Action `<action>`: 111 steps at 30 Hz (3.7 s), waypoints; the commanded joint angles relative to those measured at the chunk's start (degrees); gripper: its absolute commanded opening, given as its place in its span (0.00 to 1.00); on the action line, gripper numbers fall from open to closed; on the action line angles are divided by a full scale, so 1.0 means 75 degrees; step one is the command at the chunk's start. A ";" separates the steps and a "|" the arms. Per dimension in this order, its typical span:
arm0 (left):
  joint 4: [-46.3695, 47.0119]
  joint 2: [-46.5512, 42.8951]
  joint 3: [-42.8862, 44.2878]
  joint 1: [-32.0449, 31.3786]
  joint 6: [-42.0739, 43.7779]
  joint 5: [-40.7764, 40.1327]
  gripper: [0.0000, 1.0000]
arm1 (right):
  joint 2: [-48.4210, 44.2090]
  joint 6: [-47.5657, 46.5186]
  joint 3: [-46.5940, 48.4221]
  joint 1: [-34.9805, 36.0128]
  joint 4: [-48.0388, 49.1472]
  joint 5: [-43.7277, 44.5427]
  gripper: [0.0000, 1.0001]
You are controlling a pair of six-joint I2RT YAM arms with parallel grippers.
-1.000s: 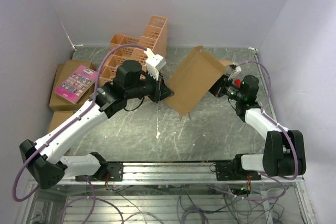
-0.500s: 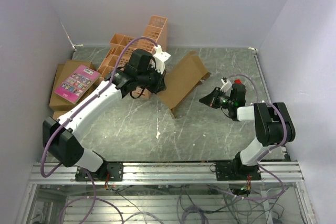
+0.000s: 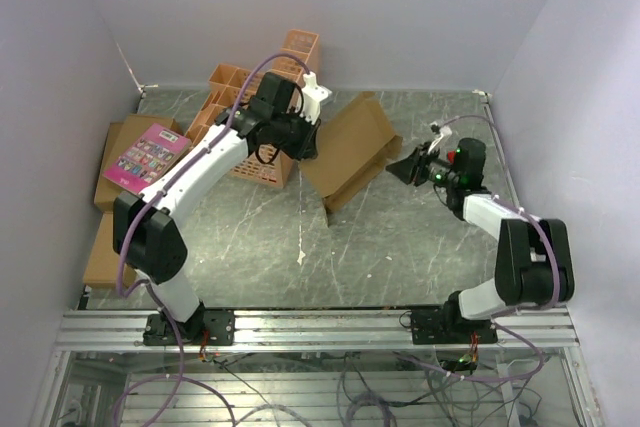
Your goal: Fold the paper box
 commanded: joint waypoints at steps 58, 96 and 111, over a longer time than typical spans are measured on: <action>-0.2435 0.2497 0.2989 0.0104 0.1717 0.0206 0.07 | -0.0427 -0.5114 0.0839 -0.0057 -0.3034 0.0477 0.09; -0.1870 0.1395 0.2134 -0.0247 0.2921 -0.0133 0.07 | 0.0068 -0.5643 0.1748 -0.0496 -0.4595 -0.0425 0.24; -0.2168 0.1148 0.2631 -0.0537 0.2817 -0.0727 0.07 | -0.0074 -0.4924 0.1614 -0.0484 -0.4155 -0.0385 0.03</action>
